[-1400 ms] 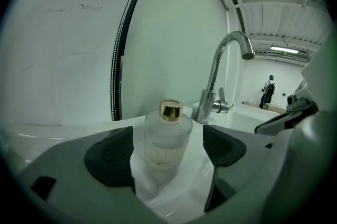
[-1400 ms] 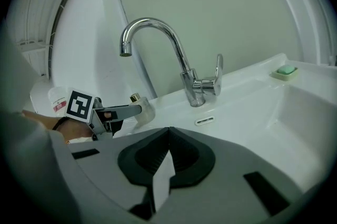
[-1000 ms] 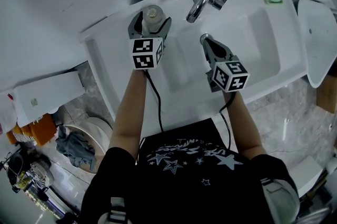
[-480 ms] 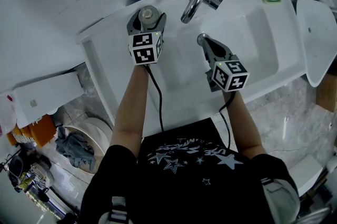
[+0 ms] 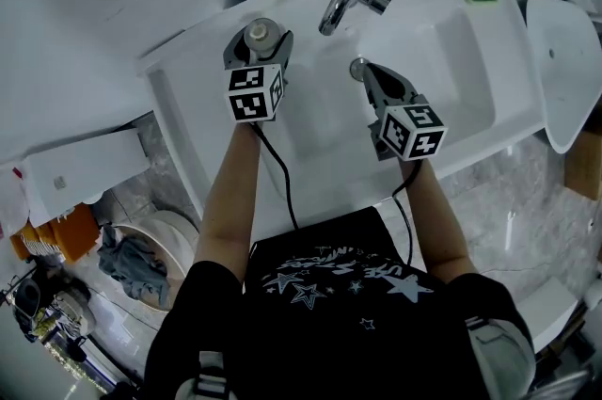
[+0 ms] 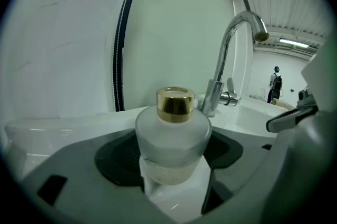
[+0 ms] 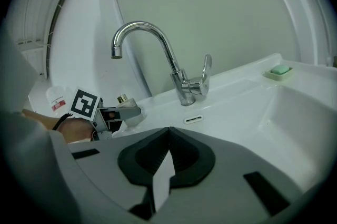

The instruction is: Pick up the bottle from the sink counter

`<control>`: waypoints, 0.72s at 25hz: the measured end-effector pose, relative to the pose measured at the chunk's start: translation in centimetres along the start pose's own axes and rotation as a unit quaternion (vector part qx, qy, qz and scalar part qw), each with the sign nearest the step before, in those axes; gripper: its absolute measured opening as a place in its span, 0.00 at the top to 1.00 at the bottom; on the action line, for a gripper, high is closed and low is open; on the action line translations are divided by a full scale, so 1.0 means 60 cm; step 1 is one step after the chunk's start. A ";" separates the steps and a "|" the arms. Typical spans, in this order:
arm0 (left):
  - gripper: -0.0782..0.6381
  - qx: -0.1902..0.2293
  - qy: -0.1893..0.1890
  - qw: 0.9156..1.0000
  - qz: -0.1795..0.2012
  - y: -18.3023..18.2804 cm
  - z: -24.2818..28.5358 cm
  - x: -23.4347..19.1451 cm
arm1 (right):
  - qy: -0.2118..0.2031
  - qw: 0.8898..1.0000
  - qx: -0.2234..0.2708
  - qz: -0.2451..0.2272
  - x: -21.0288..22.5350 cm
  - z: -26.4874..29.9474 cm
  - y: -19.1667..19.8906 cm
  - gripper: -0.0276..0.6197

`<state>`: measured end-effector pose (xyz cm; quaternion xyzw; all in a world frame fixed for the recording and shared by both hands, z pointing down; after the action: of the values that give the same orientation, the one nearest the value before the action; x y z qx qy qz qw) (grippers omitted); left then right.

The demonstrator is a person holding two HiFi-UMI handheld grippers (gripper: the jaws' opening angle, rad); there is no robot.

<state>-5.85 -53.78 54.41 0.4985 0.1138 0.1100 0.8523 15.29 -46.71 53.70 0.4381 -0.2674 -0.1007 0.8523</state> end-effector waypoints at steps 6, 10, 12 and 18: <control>0.41 0.022 0.011 1.000 0.005 -0.006 -0.070 0.013 | -0.003 1.000 0.014 -0.006 -0.032 -0.026 0.001 0.95; 0.41 0.040 0.020 0.999 0.011 -0.014 -0.128 0.024 | -0.002 1.000 0.020 -0.012 -0.062 -0.053 0.010 0.95; 0.41 0.043 0.028 0.998 0.020 -0.012 -0.158 0.031 | -0.002 1.000 0.026 -0.014 -0.081 -0.069 0.015 0.95; 0.41 0.050 0.043 0.997 0.025 0.005 -0.260 0.041 | -0.003 0.999 0.045 -0.023 -0.157 -0.118 0.033 0.95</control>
<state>-8.29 -40.04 47.05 0.5383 0.1434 0.1473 0.8173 11.10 -36.81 48.49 0.4821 -0.2644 -0.1098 0.8280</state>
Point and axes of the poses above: the fingertips, and each gripper's own axes: z forward along the fingers, x to its right, y out of its underside, the point moved 3 cm from there along -z, backward along the fingers, and after that the axes turned 1 degree about z, right-handed, at the moved point
